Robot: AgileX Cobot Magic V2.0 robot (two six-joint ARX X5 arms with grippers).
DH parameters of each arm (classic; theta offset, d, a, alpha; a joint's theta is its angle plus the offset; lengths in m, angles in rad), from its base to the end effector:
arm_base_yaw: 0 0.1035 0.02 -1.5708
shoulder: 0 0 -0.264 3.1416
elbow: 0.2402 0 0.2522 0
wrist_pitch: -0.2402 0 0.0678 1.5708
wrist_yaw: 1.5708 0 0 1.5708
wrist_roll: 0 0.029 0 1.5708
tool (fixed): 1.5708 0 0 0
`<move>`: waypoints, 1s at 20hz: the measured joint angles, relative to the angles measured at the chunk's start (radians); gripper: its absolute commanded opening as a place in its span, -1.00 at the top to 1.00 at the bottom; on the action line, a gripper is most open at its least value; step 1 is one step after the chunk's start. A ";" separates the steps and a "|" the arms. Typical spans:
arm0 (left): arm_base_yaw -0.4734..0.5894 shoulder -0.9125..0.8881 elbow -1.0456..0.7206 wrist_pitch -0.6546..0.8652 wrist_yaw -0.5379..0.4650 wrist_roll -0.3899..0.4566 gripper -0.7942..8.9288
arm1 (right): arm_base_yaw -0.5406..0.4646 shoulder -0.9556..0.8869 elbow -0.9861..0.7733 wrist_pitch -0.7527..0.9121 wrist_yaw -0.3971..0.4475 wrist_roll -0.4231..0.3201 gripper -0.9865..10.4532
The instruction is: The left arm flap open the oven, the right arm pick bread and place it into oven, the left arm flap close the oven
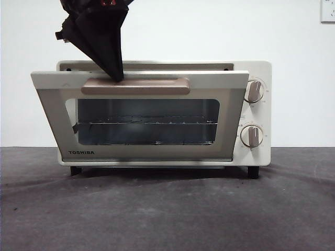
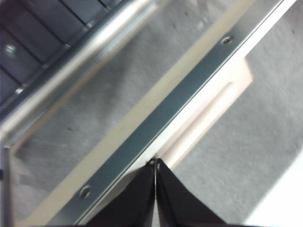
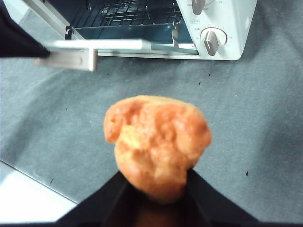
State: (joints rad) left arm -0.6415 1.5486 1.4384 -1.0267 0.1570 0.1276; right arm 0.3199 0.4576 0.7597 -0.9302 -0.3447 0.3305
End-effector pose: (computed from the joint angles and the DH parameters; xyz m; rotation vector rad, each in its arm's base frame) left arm 0.2415 -0.1860 0.3126 0.3874 1.0873 -0.7824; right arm 0.0692 0.0332 0.2944 0.3154 0.7397 0.5307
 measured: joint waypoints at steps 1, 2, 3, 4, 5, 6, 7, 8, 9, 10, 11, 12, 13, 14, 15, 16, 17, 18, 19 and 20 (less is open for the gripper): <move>-0.009 -0.005 -0.016 0.006 -0.005 -0.006 0.82 | 0.000 0.000 0.000 0.000 0.000 0.000 0.64; -0.020 -0.015 -0.038 0.018 -0.013 -0.008 0.82 | 0.000 0.000 0.000 0.000 0.000 0.000 0.64; -0.030 -0.027 -0.066 0.034 -0.019 -0.014 0.82 | 0.000 0.000 0.000 0.000 0.000 0.000 0.64; -0.039 -0.042 -0.094 0.054 -0.021 -0.020 0.82 | 0.000 0.000 0.000 0.000 0.000 0.000 0.64; -0.045 -0.060 -0.127 0.083 -0.022 -0.032 0.82 | 0.000 0.000 0.000 0.000 0.000 0.000 0.64; -0.050 -0.081 -0.162 0.114 -0.023 -0.045 0.82 | 0.000 0.000 0.000 0.000 0.000 0.000 0.64; -0.054 -0.106 -0.200 0.153 -0.024 -0.058 0.82 | 0.000 0.000 0.000 0.000 0.000 0.000 0.64; -0.058 -0.132 -0.240 0.194 -0.027 -0.072 0.82 | 0.000 0.000 0.000 0.000 0.000 0.000 0.64; -0.061 -0.161 -0.285 0.242 -0.029 -0.091 0.82 | 0.000 0.000 0.000 0.000 0.003 0.000 0.64; -0.064 -0.186 -0.325 0.282 -0.029 -0.104 0.82 | 0.000 0.000 0.000 0.000 0.004 0.000 0.64; -0.064 -0.206 -0.361 0.317 -0.028 -0.119 0.82 | 0.000 0.000 0.000 0.000 0.004 0.000 0.64; -0.066 -0.225 -0.397 0.346 -0.027 -0.134 0.82 | 0.000 0.000 0.000 0.000 0.004 0.000 0.64; -0.069 -0.240 -0.433 0.375 -0.027 -0.148 0.82 | 0.000 0.000 0.000 0.000 0.004 0.000 0.64; -0.074 -0.254 -0.469 0.401 -0.027 -0.164 0.82 | 0.000 0.000 0.000 0.000 0.004 -0.001 0.64; -0.077 -0.263 -0.498 0.423 -0.027 -0.175 0.82 | 0.000 0.000 0.000 0.000 0.004 -0.001 0.64; -0.081 -0.270 -0.523 0.438 -0.029 -0.186 0.82 | 0.000 0.000 0.000 0.000 0.004 -0.001 0.64; -0.086 -0.275 -0.541 0.449 -0.037 -0.199 0.82 | 0.000 0.000 0.000 0.000 0.004 -0.001 0.64; -0.091 -0.279 -0.554 0.461 -0.046 -0.206 0.82 | 0.000 0.000 0.000 0.000 0.004 0.000 0.64; -0.096 -0.282 -0.565 0.473 -0.051 -0.215 0.82 | 0.000 0.000 0.000 0.000 0.004 -0.001 0.64; -0.099 -0.283 -0.572 0.481 -0.052 -0.222 0.82 | 0.000 0.000 0.000 0.000 0.004 0.000 0.64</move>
State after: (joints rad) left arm -0.7403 1.2659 0.8661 -0.5457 0.1047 -0.0948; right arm 0.3199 0.4576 0.7597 -0.9302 -0.3405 0.3302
